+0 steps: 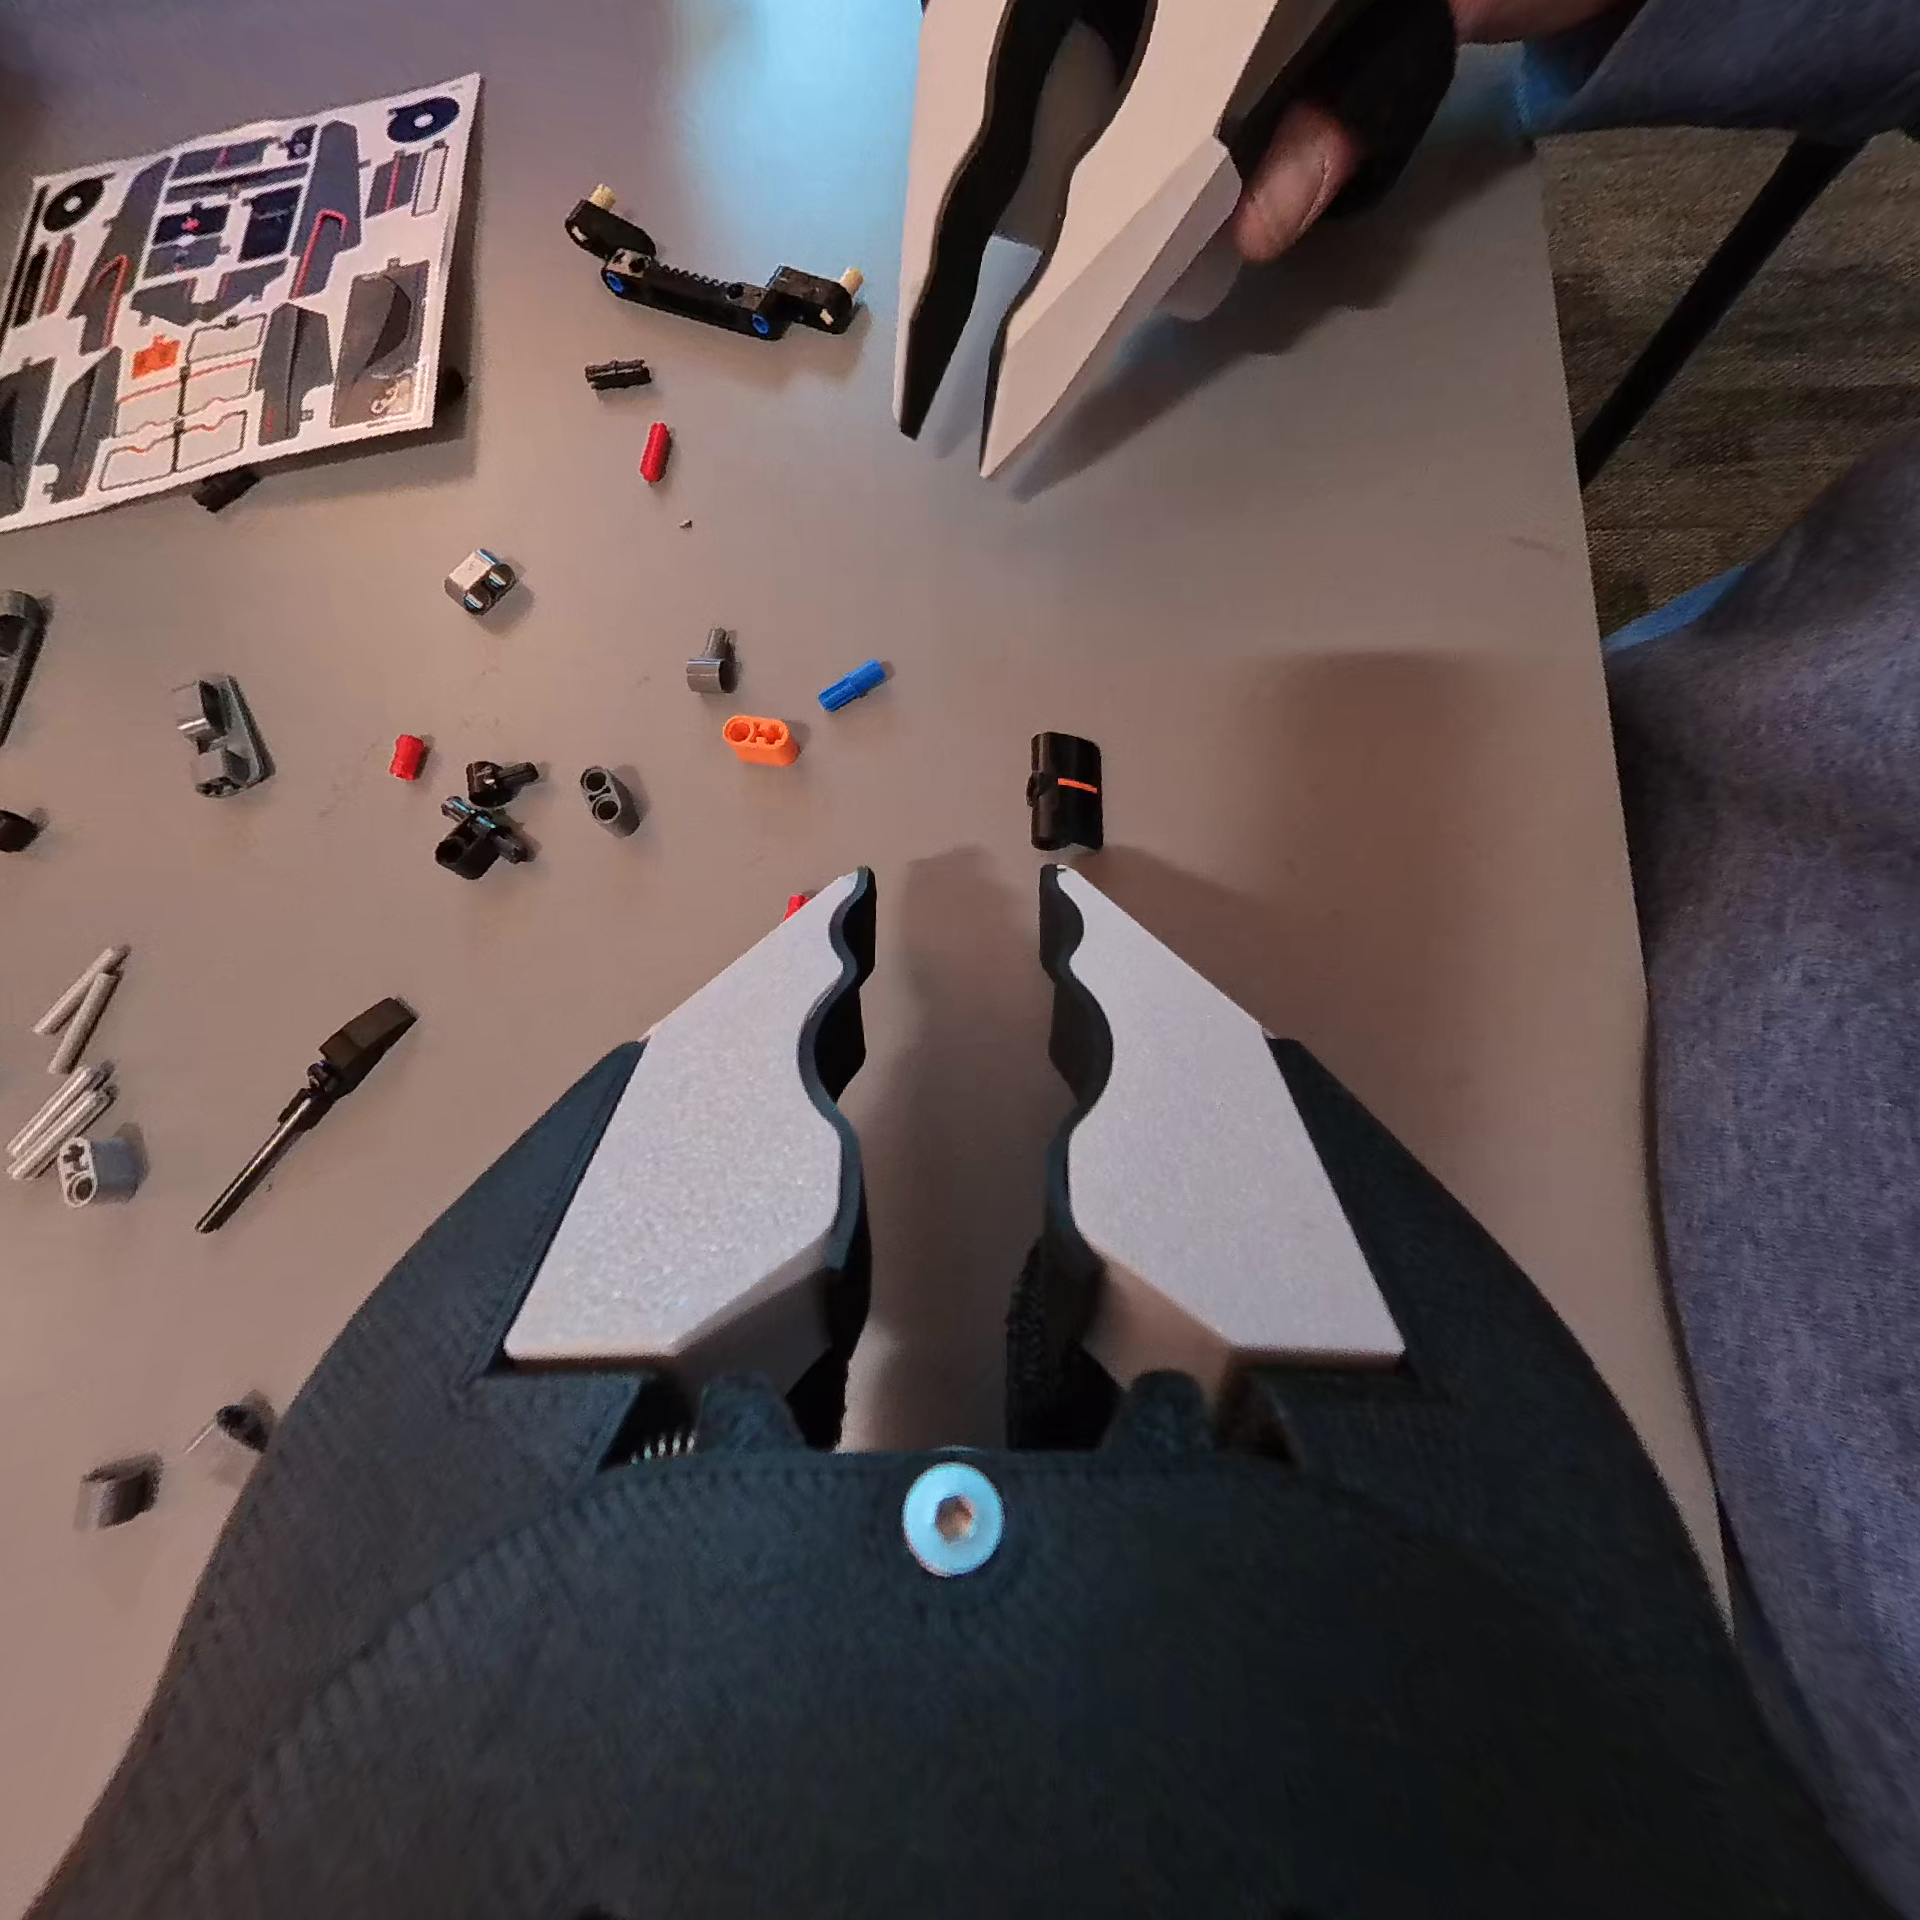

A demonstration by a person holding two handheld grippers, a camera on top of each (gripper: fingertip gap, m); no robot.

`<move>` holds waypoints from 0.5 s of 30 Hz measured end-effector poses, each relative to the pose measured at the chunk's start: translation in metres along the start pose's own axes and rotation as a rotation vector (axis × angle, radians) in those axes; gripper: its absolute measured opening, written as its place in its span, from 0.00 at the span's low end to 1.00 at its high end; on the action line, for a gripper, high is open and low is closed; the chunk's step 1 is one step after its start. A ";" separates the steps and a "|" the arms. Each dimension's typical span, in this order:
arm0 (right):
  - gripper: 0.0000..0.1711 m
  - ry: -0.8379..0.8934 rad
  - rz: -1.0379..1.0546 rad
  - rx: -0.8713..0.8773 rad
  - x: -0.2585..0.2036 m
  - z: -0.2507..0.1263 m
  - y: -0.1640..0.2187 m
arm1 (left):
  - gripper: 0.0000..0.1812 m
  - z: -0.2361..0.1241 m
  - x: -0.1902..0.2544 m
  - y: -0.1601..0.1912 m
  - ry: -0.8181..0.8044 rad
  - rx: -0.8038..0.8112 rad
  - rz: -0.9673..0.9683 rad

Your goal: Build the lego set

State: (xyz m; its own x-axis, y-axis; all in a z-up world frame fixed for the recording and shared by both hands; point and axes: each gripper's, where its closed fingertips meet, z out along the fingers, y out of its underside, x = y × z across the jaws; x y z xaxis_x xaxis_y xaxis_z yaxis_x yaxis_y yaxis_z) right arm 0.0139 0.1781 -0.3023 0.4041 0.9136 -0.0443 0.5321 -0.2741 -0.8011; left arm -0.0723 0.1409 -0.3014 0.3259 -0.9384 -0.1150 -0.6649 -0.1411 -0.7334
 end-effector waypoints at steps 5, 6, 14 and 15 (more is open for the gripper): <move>0.11 0.011 0.015 0.041 0.004 -0.004 -0.005 | 0.17 -0.004 -0.005 0.001 -0.008 -0.008 -0.011; 0.11 0.015 0.016 0.057 0.006 -0.006 -0.007 | 0.17 -0.005 -0.005 0.001 -0.008 -0.008 -0.007; 0.08 0.103 -0.098 0.023 0.044 -0.014 -0.023 | 0.16 -0.001 0.003 0.002 0.011 -0.026 0.014; 0.08 0.104 -0.119 0.005 0.049 -0.011 -0.024 | 0.16 -0.001 0.003 0.002 0.010 -0.026 0.013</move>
State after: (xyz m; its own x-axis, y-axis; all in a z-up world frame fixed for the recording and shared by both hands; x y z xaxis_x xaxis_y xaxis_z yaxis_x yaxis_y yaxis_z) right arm 0.0291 0.2262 -0.2788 0.4137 0.9033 0.1133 0.5774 -0.1642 -0.7998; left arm -0.0734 0.1375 -0.3023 0.3108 -0.9432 -0.1172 -0.6861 -0.1373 -0.7144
